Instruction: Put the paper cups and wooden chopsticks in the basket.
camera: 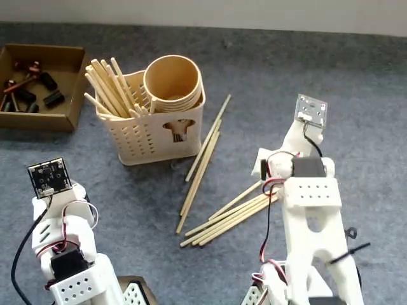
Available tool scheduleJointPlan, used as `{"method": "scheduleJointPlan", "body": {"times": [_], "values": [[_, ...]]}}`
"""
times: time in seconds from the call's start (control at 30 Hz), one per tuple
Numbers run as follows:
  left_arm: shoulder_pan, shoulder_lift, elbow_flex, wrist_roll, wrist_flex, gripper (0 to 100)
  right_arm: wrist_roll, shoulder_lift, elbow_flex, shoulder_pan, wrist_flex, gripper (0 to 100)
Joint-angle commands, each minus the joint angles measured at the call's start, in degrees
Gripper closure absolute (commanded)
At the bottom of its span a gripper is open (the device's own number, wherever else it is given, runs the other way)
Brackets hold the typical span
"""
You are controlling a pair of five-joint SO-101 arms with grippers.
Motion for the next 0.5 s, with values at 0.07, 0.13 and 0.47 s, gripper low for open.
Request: {"method": "scheduleJointPlan", "body": {"times": [0.07,0.13,0.47], "values": [[0.7,-0.5,-0.2,-0.2,-1.1,99,-2.6,11.2,-7.1,3.3,-1.4,85.3],[0.7,-0.5,-0.2,-0.2,-1.1,99,-3.8,15.5,-10.0,4.1,-1.2,85.3],[0.7,-0.5,-0.2,-0.2,-1.1,99,-4.0,32.8,-20.2,4.6,-1.4,85.3]]}}
